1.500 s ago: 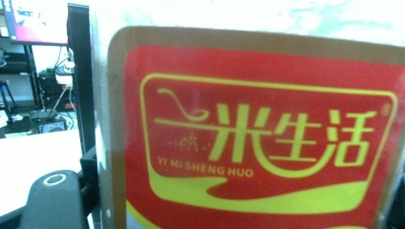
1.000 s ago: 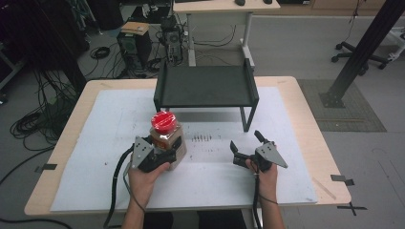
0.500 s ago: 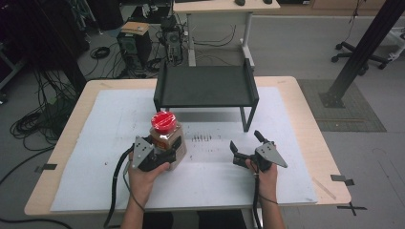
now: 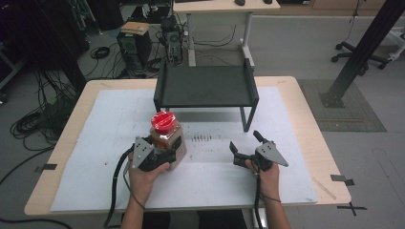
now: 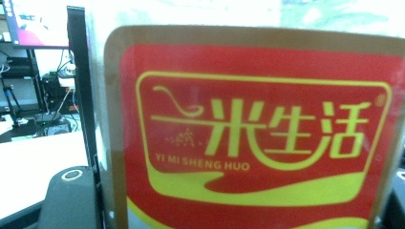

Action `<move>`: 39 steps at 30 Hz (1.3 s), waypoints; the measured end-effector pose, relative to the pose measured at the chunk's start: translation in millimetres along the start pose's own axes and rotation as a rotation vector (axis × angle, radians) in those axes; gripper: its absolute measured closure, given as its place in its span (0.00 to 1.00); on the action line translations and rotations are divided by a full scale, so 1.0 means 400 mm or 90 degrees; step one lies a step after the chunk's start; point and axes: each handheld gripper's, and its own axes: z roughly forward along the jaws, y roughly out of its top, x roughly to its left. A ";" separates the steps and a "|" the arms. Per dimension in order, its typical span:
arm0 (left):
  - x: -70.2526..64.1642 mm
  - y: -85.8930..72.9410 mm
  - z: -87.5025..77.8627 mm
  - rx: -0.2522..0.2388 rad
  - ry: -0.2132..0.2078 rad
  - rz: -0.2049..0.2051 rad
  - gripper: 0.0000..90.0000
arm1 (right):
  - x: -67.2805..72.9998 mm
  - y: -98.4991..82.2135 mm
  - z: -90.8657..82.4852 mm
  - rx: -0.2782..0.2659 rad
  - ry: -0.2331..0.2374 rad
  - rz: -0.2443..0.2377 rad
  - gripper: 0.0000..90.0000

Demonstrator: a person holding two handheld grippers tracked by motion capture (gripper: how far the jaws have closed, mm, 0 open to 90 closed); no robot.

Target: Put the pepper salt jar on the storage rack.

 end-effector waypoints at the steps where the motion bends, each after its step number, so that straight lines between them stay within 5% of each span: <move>1: 0.000 0.000 0.000 0.000 0.000 0.000 0.27 | 0.000 0.000 0.000 0.001 -0.001 0.000 0.00; 39: -0.004 -0.008 -0.002 -0.015 0.010 0.004 0.27 | -0.001 0.000 0.001 0.002 -0.010 0.009 0.00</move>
